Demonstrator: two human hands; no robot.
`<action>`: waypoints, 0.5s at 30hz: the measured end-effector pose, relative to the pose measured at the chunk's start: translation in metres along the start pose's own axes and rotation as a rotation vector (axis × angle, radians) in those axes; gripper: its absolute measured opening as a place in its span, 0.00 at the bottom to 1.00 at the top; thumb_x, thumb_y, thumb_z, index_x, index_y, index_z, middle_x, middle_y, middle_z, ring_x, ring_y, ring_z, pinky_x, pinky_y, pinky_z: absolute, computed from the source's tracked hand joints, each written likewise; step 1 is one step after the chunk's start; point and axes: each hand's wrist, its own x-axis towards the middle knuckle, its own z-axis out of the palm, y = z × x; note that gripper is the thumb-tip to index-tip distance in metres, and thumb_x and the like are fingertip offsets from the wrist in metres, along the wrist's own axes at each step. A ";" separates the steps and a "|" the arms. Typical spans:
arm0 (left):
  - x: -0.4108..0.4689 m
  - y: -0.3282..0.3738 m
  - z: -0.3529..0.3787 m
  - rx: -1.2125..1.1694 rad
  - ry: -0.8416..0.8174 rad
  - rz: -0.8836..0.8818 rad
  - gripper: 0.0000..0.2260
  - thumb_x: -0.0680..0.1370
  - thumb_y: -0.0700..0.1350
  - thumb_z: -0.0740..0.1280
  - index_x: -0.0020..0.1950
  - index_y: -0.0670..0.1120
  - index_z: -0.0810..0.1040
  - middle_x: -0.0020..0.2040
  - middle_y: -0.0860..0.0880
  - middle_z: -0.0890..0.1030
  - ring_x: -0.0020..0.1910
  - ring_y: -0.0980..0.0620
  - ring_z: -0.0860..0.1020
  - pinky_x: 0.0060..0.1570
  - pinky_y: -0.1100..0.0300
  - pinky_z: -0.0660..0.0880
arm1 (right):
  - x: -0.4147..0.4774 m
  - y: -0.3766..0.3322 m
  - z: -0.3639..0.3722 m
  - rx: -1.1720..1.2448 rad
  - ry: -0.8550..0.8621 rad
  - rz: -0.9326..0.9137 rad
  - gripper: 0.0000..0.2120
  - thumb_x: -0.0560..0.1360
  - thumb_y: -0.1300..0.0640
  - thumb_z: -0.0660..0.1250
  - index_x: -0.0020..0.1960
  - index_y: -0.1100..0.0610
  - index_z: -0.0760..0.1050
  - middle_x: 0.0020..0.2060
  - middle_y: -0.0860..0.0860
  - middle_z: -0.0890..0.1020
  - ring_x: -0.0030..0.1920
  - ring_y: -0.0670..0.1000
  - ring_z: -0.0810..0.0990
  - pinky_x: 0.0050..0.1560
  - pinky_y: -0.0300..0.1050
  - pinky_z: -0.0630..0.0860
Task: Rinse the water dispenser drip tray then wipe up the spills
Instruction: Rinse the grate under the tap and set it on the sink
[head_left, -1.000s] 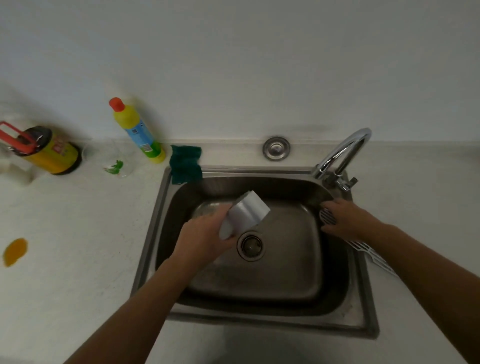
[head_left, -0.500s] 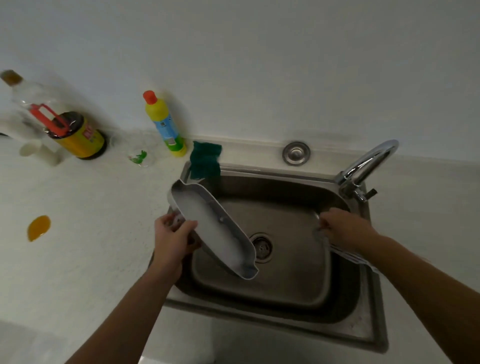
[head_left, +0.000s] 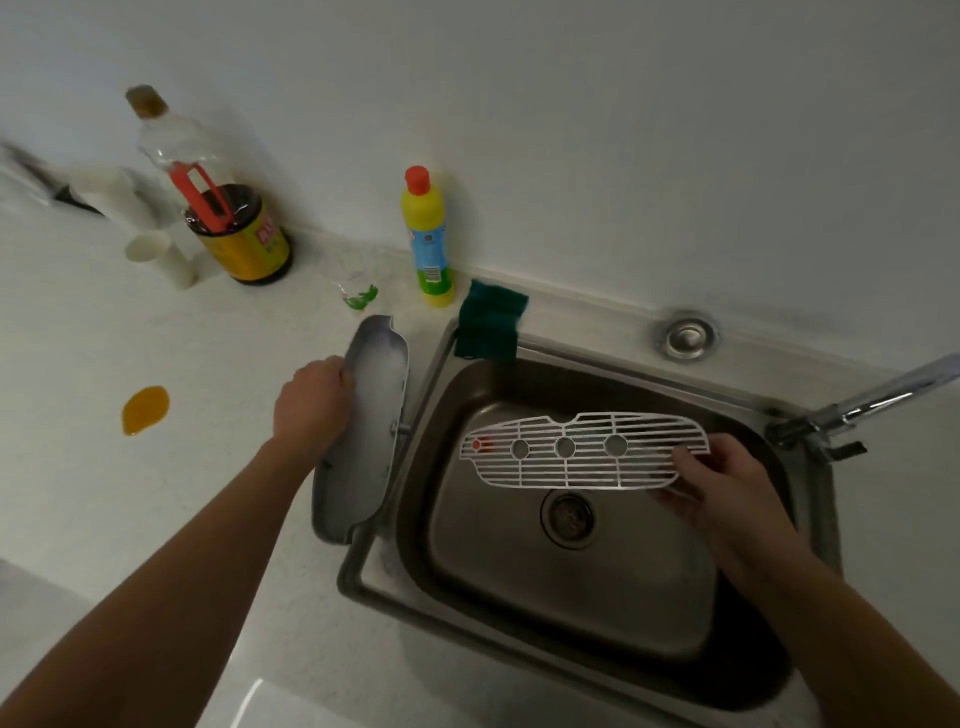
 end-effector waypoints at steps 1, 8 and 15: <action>0.005 -0.005 0.003 0.017 -0.023 0.007 0.15 0.87 0.47 0.56 0.52 0.41 0.79 0.44 0.42 0.80 0.41 0.42 0.77 0.43 0.51 0.70 | -0.002 0.007 0.004 0.103 0.031 0.074 0.04 0.82 0.63 0.65 0.53 0.57 0.78 0.48 0.55 0.88 0.48 0.53 0.89 0.43 0.48 0.85; 0.017 -0.022 0.021 -0.007 -0.081 0.020 0.14 0.86 0.47 0.57 0.59 0.40 0.78 0.48 0.41 0.79 0.46 0.39 0.80 0.46 0.49 0.73 | -0.017 0.042 0.024 0.305 0.062 0.221 0.07 0.82 0.68 0.62 0.50 0.59 0.76 0.43 0.54 0.87 0.42 0.52 0.89 0.44 0.51 0.87; -0.030 0.020 0.010 -0.134 0.081 0.263 0.18 0.83 0.50 0.63 0.73 0.49 0.73 0.63 0.45 0.79 0.60 0.45 0.78 0.58 0.48 0.77 | -0.023 0.054 0.009 0.380 0.061 0.218 0.10 0.83 0.67 0.61 0.48 0.56 0.78 0.43 0.53 0.88 0.44 0.51 0.89 0.44 0.50 0.86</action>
